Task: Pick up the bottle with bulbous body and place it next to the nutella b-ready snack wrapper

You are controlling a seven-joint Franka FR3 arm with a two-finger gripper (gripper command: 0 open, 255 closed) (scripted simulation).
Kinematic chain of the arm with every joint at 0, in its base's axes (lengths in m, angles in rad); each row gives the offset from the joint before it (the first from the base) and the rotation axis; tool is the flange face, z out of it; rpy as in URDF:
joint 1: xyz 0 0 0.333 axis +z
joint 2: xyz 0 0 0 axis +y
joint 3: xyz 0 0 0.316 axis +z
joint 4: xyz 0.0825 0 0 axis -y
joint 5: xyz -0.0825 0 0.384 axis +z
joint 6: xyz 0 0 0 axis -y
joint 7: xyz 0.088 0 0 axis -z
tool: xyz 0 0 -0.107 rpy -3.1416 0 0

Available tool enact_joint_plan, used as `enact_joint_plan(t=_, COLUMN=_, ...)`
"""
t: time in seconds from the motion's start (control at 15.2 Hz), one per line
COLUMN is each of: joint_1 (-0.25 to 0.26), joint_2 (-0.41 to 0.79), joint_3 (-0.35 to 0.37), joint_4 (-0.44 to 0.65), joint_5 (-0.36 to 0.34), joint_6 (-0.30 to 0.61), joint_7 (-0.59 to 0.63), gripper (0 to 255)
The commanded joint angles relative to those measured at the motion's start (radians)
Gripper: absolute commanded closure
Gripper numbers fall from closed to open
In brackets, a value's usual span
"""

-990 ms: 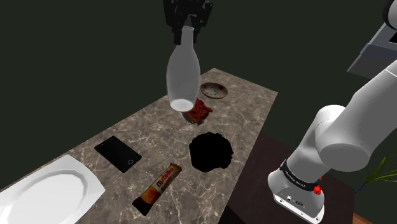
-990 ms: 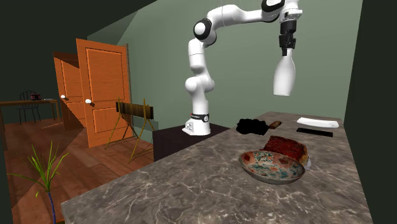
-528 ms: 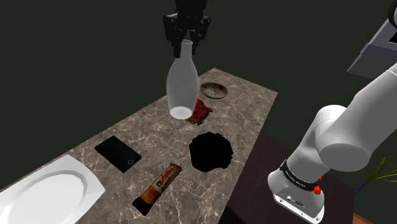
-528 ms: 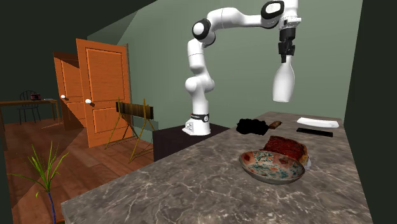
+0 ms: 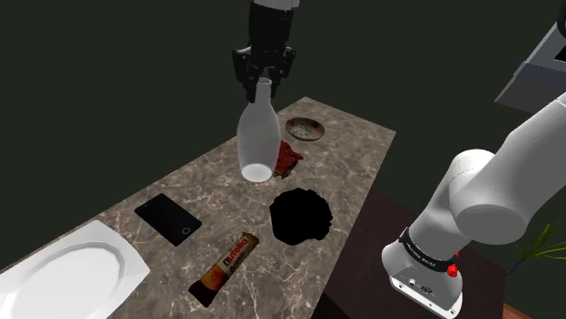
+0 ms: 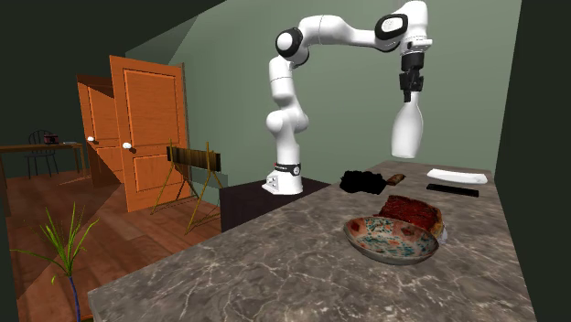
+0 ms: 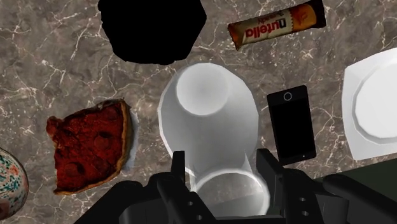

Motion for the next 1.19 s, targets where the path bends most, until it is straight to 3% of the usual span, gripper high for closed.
enact_joint_plan(t=0.0, joint_1=0.001, joint_2=-0.003, joint_3=0.001, joint_4=-0.030, joint_5=0.001, joint_6=0.028, joint_7=0.001, gripper=255)
enact_joint_plan(t=1.12, joint_1=0.004, joint_2=0.019, joint_3=0.010, joint_4=-0.237, joint_5=-0.002, joint_6=0.257, joint_7=0.010, gripper=255)
